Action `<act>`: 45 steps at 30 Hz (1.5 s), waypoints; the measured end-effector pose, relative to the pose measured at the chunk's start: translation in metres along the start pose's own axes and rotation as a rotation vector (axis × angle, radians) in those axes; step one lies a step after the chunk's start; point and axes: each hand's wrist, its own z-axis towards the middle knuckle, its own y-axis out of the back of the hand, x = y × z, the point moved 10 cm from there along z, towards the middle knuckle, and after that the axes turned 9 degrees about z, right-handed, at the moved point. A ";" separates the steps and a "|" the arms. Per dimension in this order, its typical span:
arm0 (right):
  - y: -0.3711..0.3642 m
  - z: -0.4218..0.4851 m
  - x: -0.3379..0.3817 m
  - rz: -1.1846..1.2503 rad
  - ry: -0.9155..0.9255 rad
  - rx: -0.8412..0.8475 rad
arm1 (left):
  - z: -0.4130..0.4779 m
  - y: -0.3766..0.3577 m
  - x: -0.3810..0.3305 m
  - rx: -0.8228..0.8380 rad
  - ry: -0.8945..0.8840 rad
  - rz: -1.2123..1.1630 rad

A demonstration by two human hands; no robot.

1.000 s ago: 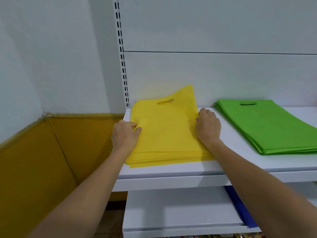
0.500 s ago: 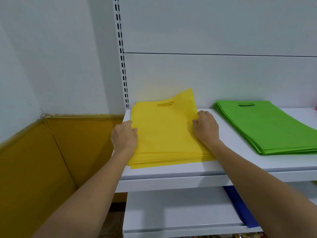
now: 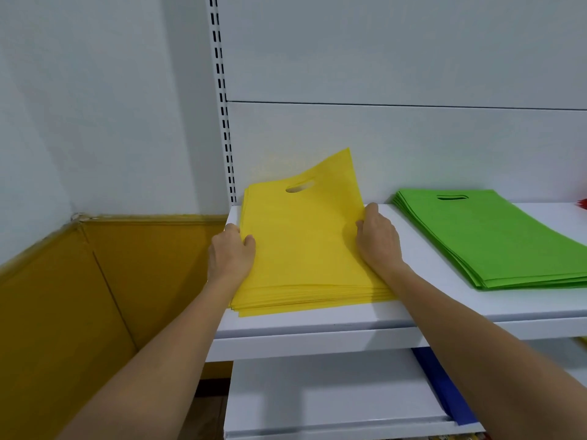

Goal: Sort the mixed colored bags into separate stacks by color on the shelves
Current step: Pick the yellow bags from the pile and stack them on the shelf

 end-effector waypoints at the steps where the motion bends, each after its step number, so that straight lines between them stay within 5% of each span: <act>1: 0.000 0.000 0.000 -0.002 0.001 0.001 | 0.001 -0.001 0.002 0.005 0.010 -0.019; 6: 0.000 0.000 0.001 0.047 -0.005 0.043 | 0.003 -0.002 0.009 0.044 0.045 -0.148; 12: 0.001 0.012 -0.001 0.209 -0.125 0.286 | 0.000 0.014 0.002 0.063 -0.038 -0.128; 22: 0.009 -0.018 0.001 0.221 -0.167 0.308 | -0.031 0.029 0.009 0.158 -0.167 -0.105; 35: 0.094 -0.048 -0.038 0.404 -0.223 0.060 | -0.082 0.036 -0.053 0.174 -0.448 -0.073; 45: 0.262 -0.120 -0.176 0.231 -0.367 -0.177 | -0.182 -0.038 -0.219 0.238 -0.699 -0.157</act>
